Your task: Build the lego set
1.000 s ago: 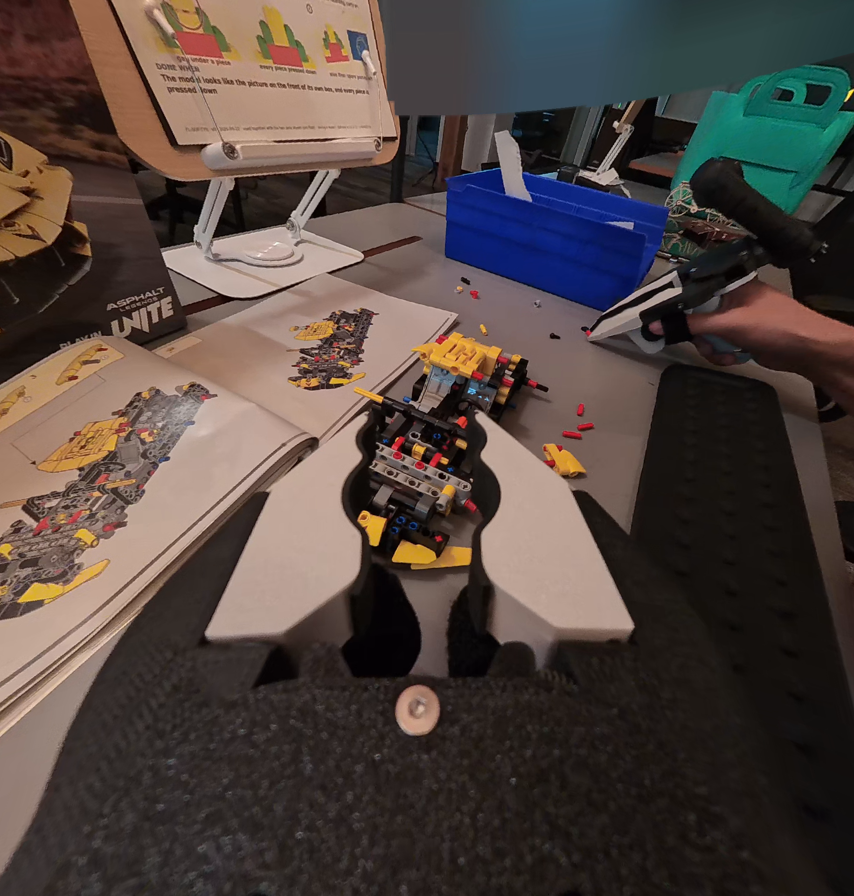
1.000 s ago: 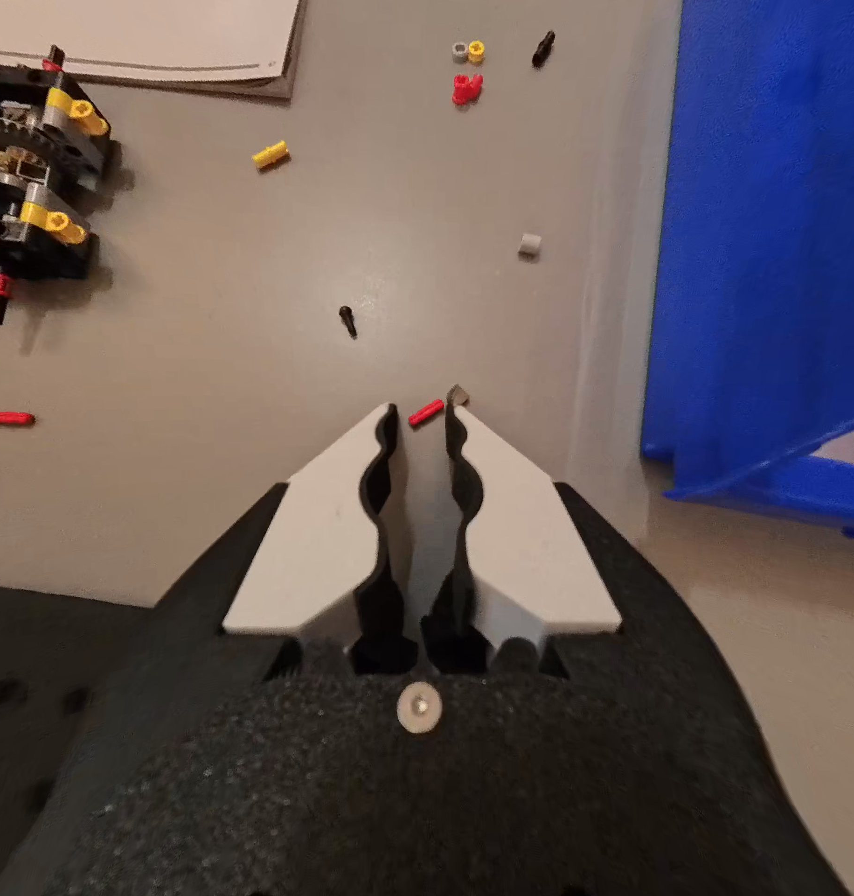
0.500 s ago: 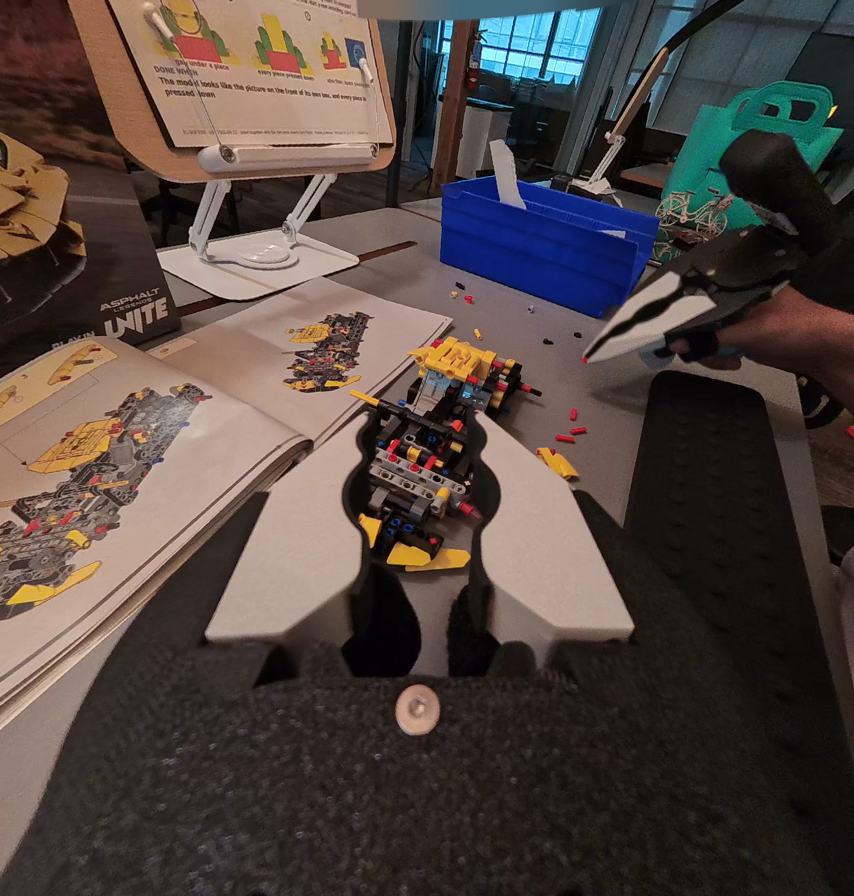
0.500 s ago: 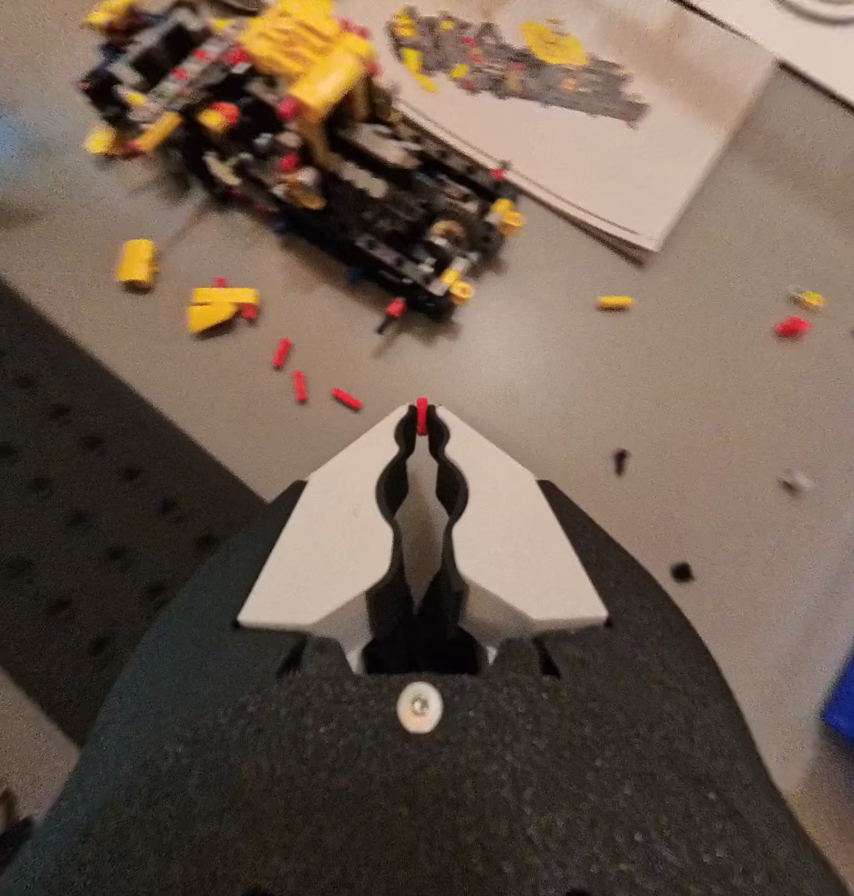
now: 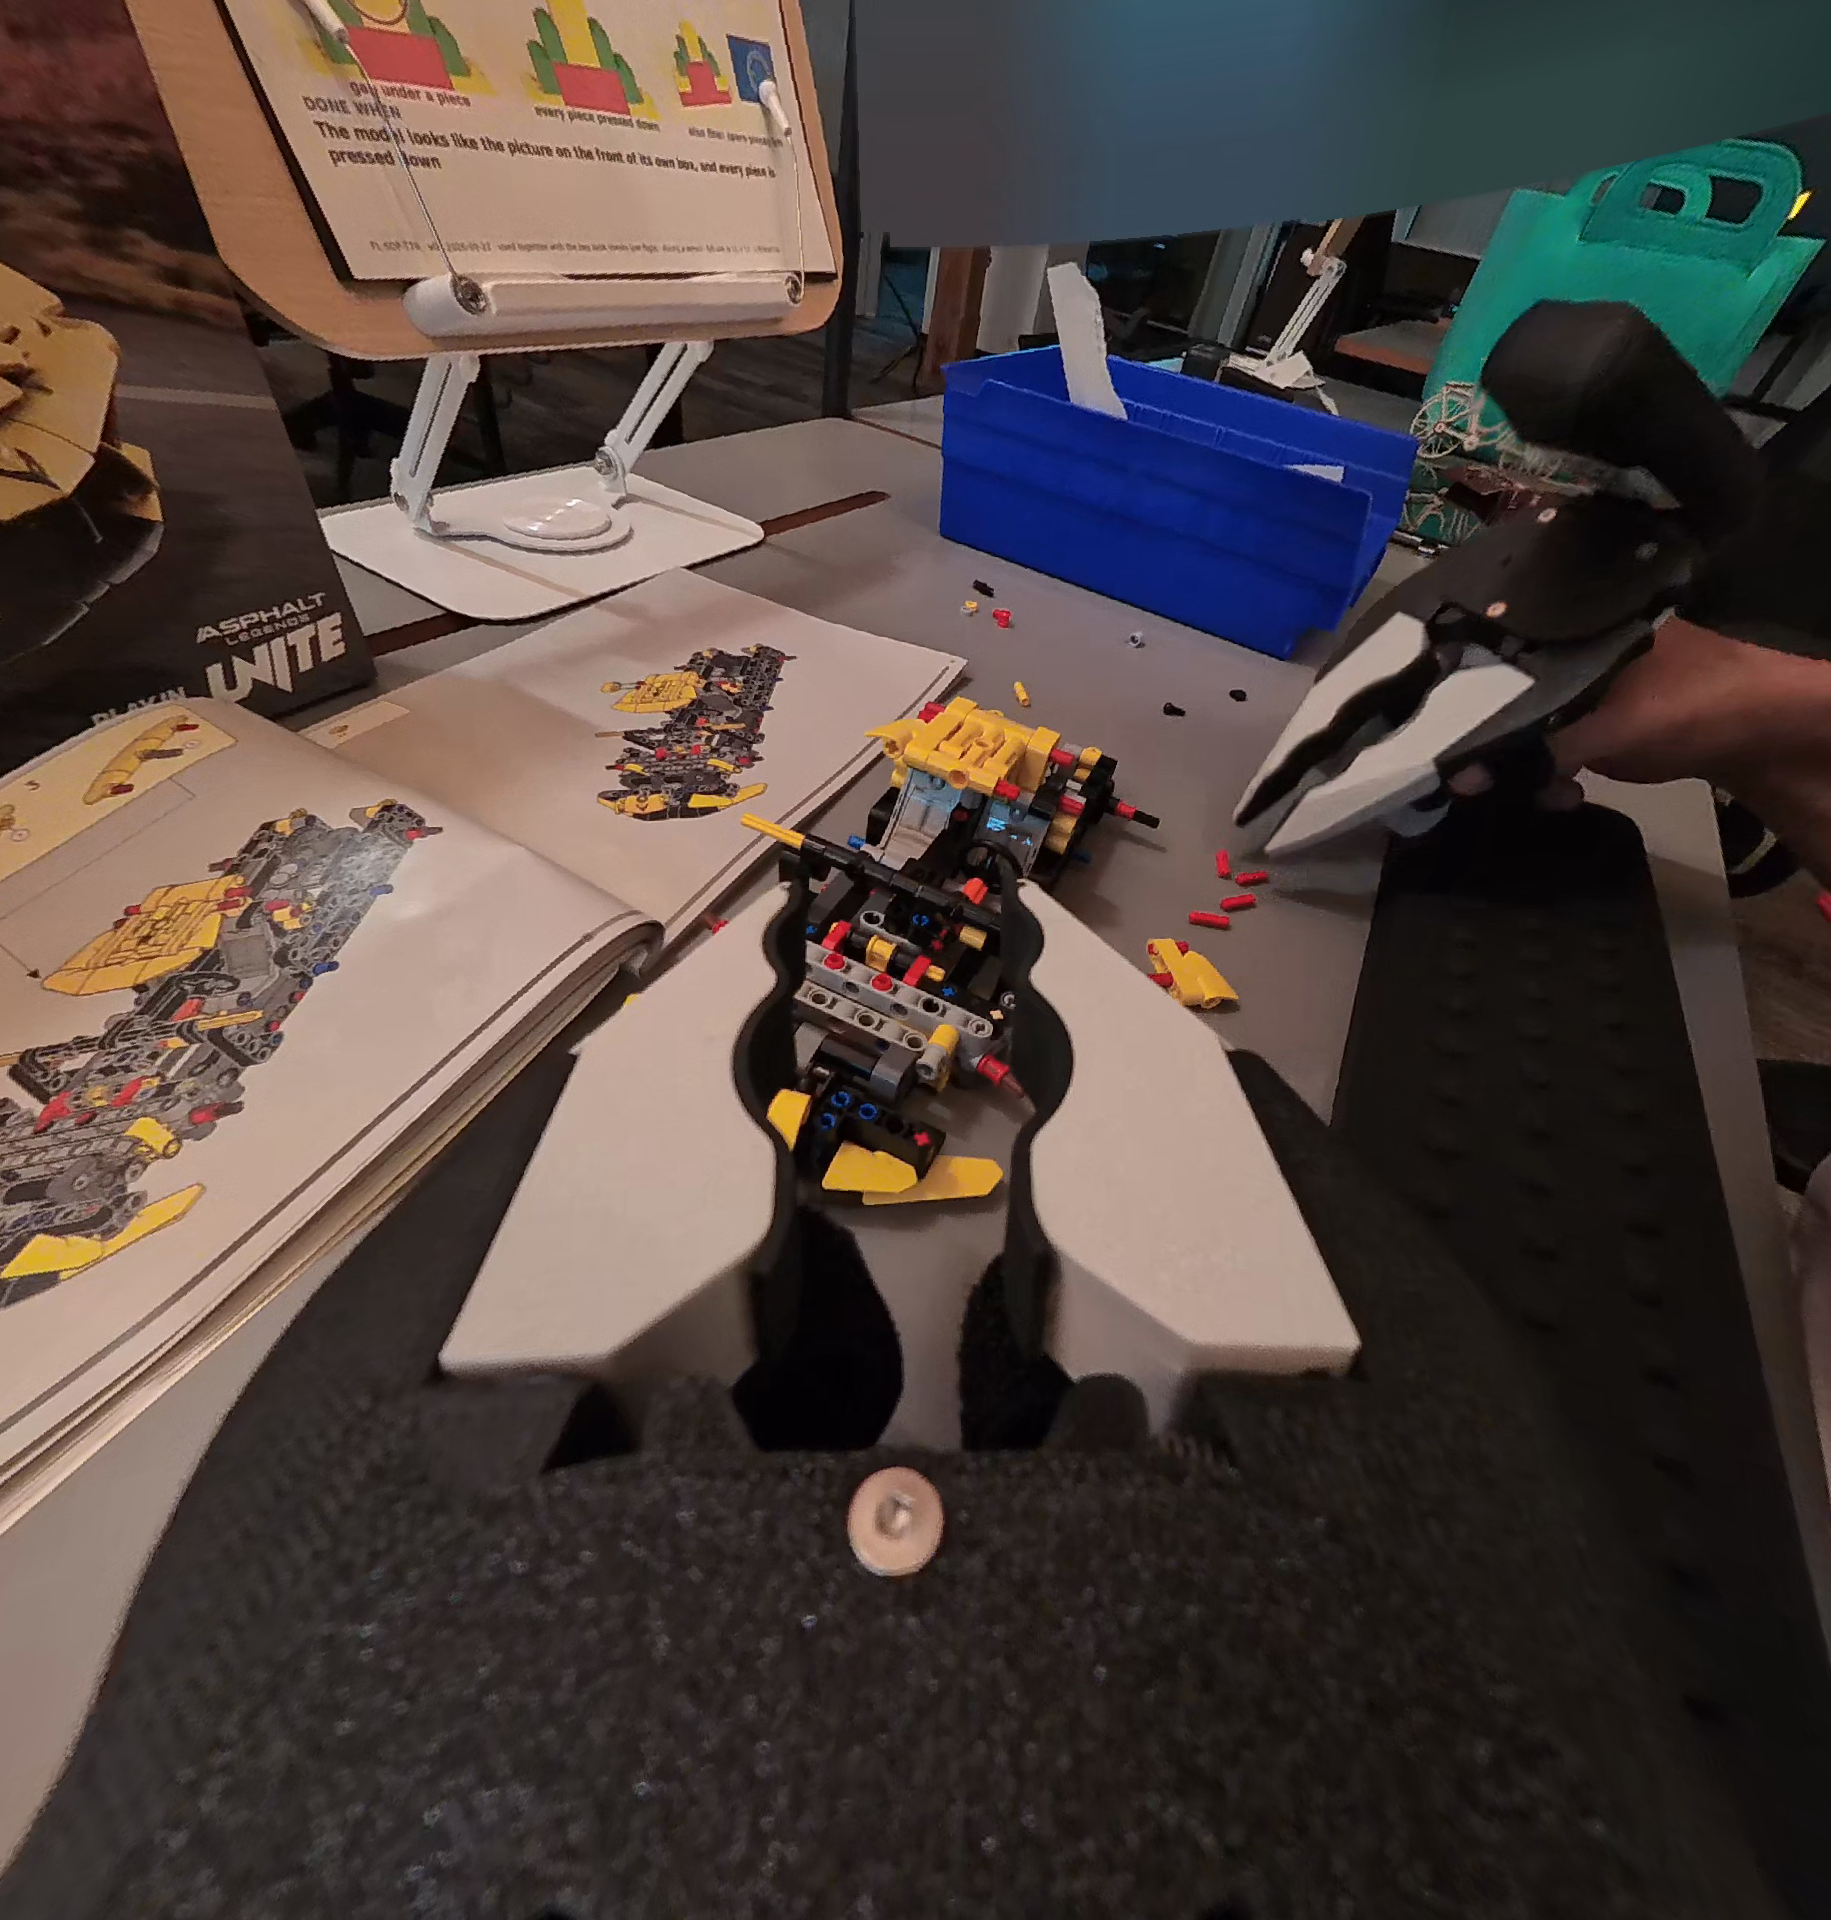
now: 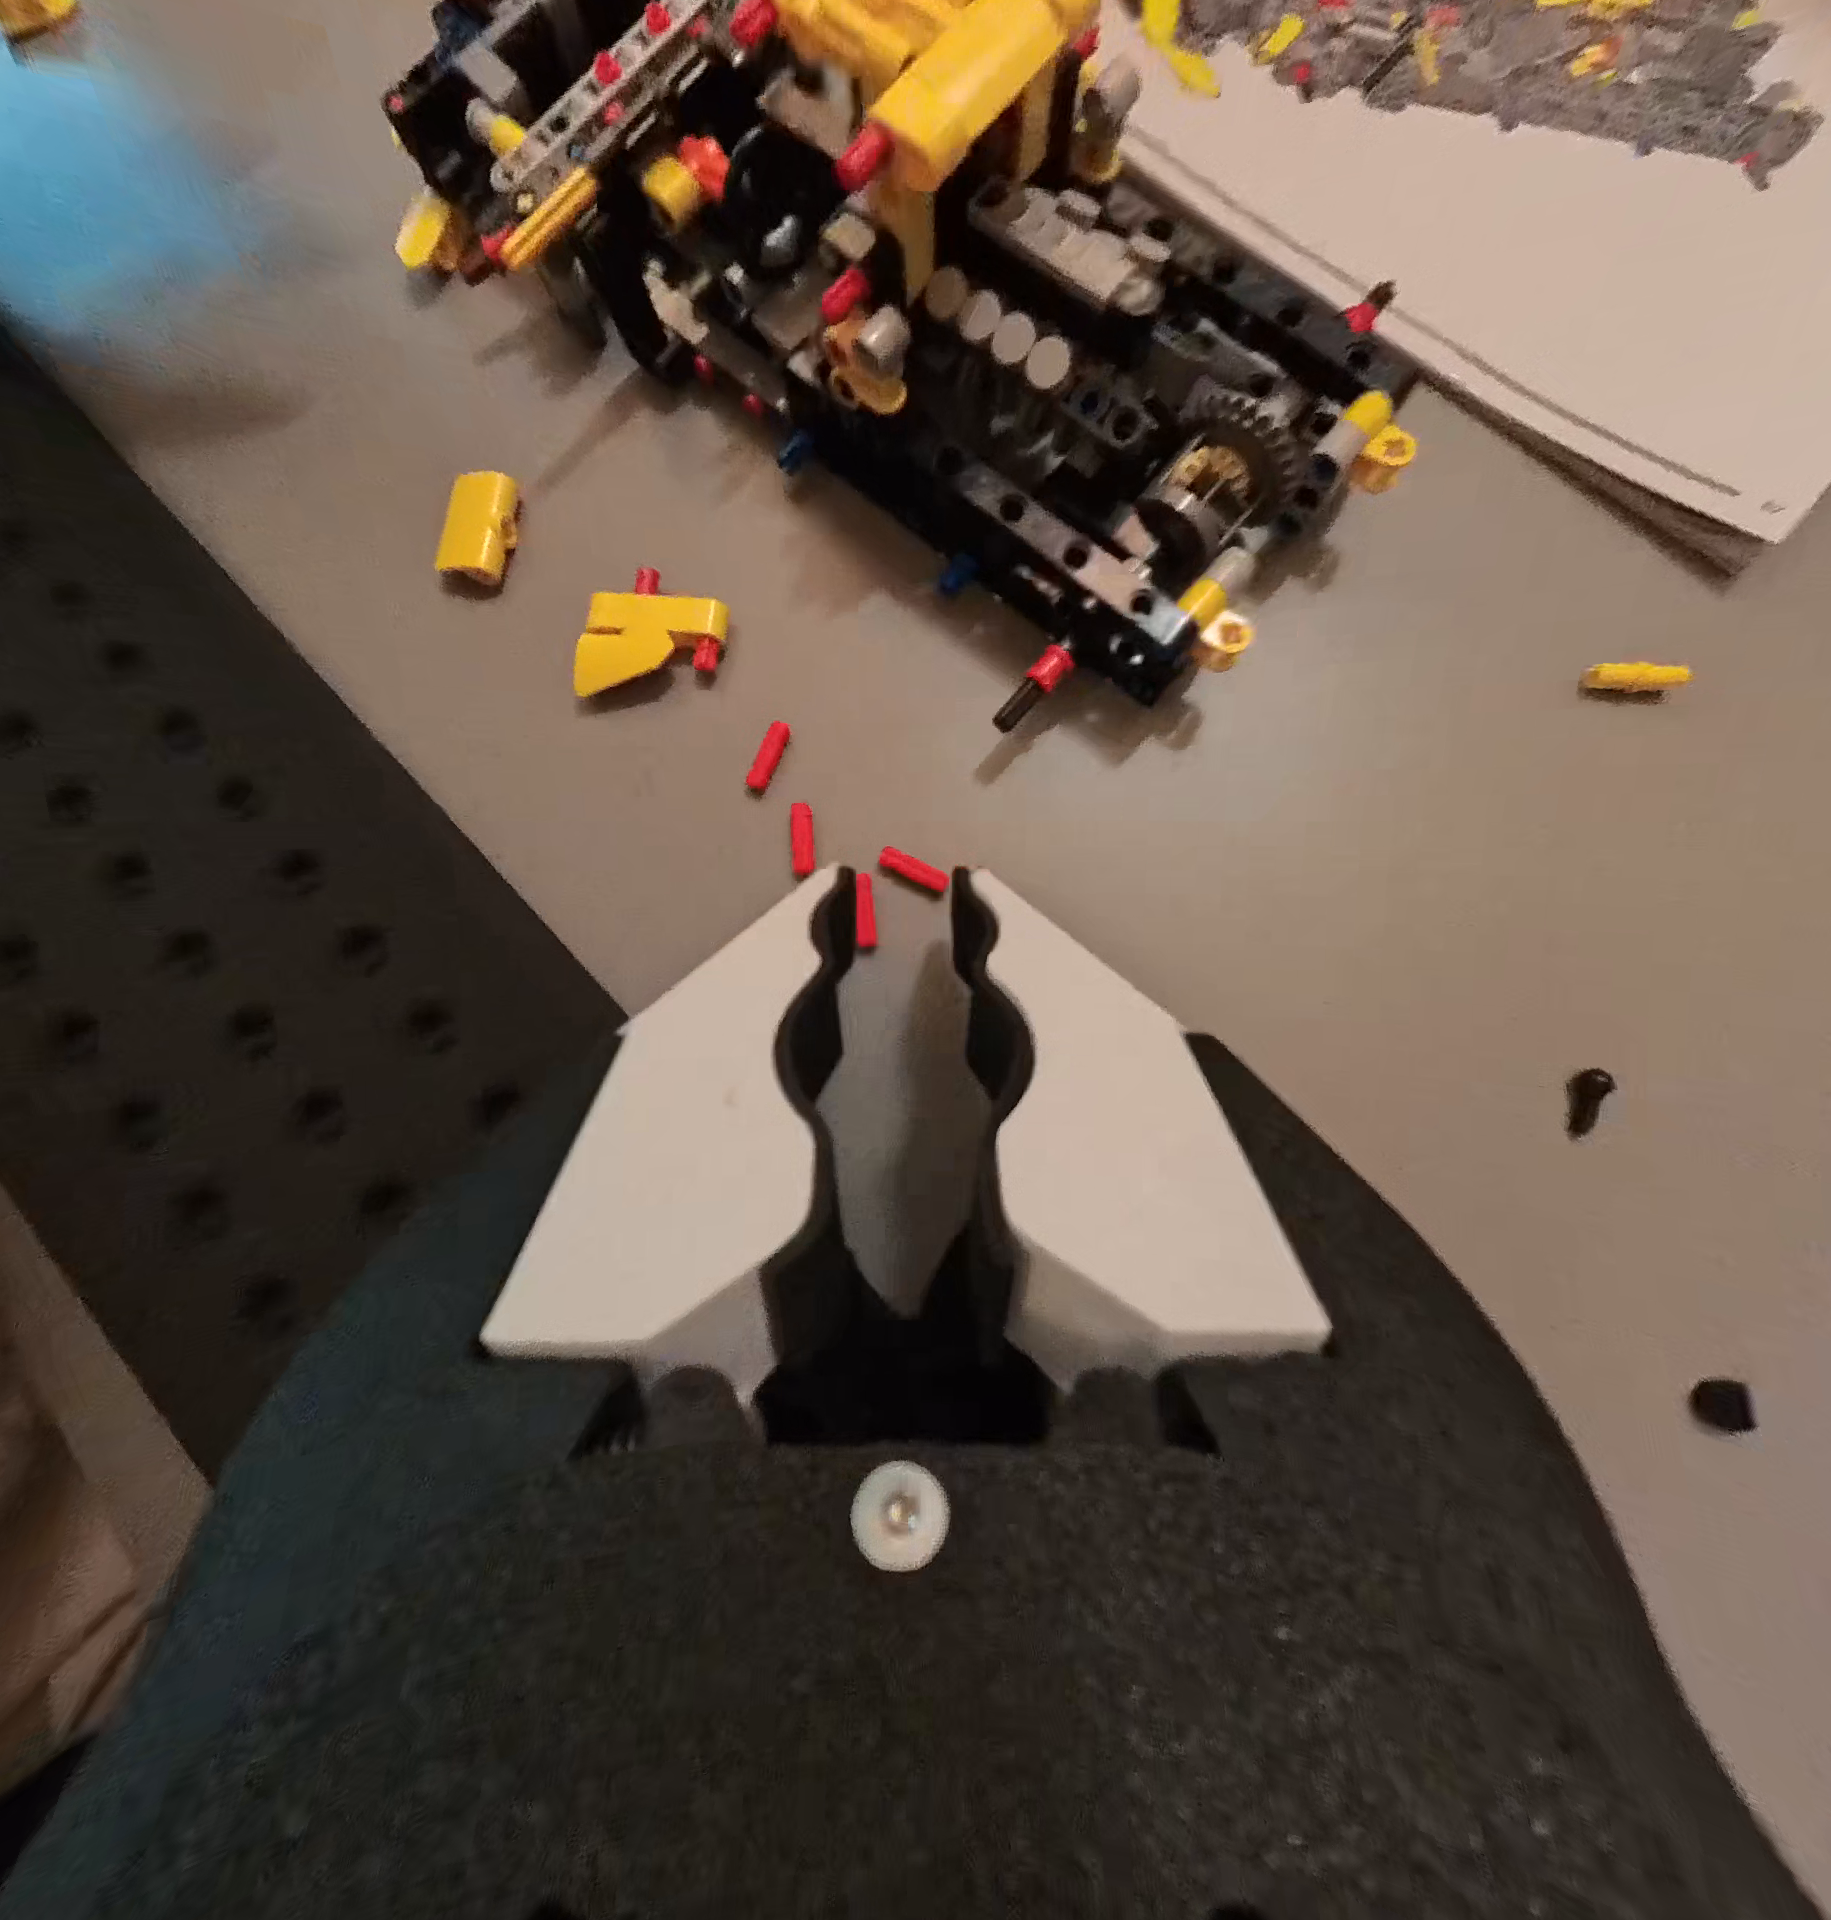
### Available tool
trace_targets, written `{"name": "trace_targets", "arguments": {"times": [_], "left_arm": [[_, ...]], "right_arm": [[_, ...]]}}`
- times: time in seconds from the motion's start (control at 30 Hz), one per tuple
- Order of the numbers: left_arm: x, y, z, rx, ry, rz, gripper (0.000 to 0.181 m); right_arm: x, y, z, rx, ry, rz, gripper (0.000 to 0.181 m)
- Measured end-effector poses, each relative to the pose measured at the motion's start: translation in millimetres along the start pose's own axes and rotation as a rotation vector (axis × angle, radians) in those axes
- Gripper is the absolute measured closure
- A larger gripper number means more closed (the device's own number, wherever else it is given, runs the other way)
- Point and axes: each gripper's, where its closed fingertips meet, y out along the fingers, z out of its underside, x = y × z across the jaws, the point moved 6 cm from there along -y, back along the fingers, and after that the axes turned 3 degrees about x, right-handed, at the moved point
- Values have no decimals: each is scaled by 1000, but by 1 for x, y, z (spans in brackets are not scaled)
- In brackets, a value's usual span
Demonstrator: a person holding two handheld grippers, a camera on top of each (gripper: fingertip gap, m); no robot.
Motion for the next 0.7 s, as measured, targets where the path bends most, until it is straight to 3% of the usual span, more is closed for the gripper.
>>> {"name": "trace_targets", "arguments": {"times": [0.17,0.27,0.37,0.43,0.57,0.7], "left_arm": [[1,1,1,12,4,-9,144],[10,-8,-1,14,-48,-68,144],[25,-58,-21,-48,-118,-201,144],[38,-107,-25,-42,-134,-348,144],[48,-196,3,191,-164,-619,144],[35,-240,50,474,-194,-710,144]], "right_arm": [[-43,-18,0,-146,142,218,164],[-57,-23,-10,-325,265,258,161],[-60,-31,-23,-490,312,263,158],[-64,-32,-21,-493,294,309,158],[-66,-27,-22,-467,298,269,157],[-64,-23,-22,-437,269,281,158]]}}
